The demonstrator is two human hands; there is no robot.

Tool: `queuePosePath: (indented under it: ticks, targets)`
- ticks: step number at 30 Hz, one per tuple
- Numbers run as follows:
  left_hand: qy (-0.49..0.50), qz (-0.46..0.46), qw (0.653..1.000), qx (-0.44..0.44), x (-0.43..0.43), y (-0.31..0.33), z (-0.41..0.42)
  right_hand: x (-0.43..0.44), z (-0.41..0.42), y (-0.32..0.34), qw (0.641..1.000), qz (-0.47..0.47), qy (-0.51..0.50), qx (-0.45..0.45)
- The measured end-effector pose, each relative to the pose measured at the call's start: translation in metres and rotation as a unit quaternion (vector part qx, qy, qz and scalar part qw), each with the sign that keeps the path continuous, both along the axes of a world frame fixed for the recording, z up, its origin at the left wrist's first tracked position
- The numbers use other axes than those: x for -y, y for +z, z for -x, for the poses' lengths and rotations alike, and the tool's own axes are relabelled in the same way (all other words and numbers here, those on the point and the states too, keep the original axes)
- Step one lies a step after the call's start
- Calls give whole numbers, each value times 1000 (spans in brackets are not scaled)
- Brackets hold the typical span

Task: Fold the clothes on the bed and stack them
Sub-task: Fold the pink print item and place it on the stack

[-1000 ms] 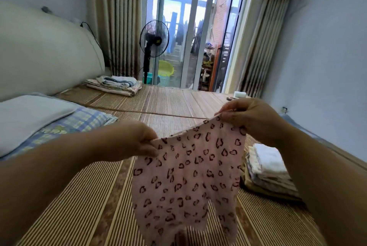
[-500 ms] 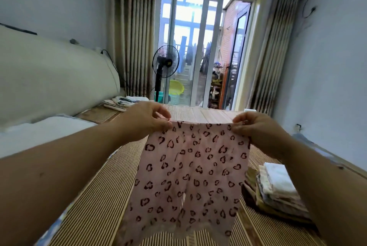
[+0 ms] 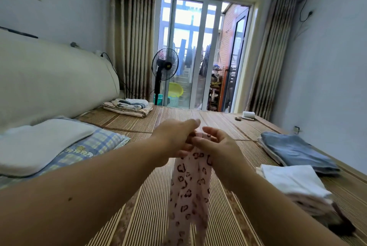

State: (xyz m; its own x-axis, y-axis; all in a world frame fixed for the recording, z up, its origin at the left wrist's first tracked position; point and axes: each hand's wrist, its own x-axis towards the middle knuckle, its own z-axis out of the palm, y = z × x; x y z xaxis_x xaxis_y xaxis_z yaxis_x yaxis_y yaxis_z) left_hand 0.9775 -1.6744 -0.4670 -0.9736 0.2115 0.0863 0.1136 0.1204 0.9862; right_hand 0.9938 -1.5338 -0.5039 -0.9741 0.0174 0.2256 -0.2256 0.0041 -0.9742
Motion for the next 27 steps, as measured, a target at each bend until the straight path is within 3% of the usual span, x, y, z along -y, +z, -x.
queuePosePath:
  ticks: [2, 4, 7, 8, 9, 11, 13, 15, 18, 22, 27]
  targets:
    - [-51, 38, 998, 17, 1, -1, -8, -1, -2, 0, 999, -48, -5, -8]
    - [-67, 106, 991, -35, 1, -6, -13, -2, -2, 0, 997, -74, 3, -26]
    - [71, 221, 942, -244, 7, -19, -7, -9, -3, 3, 995, -84, 27, -46]
    - [106, 227, 932, -263, 10, -24, -4, -13, -3, 5, 995, -80, 35, -43]
    - [100, 215, 944, -231, 15, -29, 1, -17, -3, 8, 996, -70, 47, -36]
    - [-29, 135, 988, -68, 25, -38, 9, -25, -1, 13, 996, -47, 79, -17]
    - [-190, 48, 978, 75, 33, -49, 16, -33, 1, 16, 993, -41, 115, 2]
    - [-251, 11, 962, 103, 37, -58, 24, -40, 5, 17, 991, -54, 121, 20]
    - [-175, 6, 981, 87, 25, -64, 39, -50, 21, 11, 986, -155, 44, 42]
    - [-72, 151, 986, 5, 2, -59, 60, -56, 54, 0, 945, -316, -73, 34]
    - [52, 223, 966, -119, -22, -42, 96, -62, 81, 7, 938, -322, -121, -51]
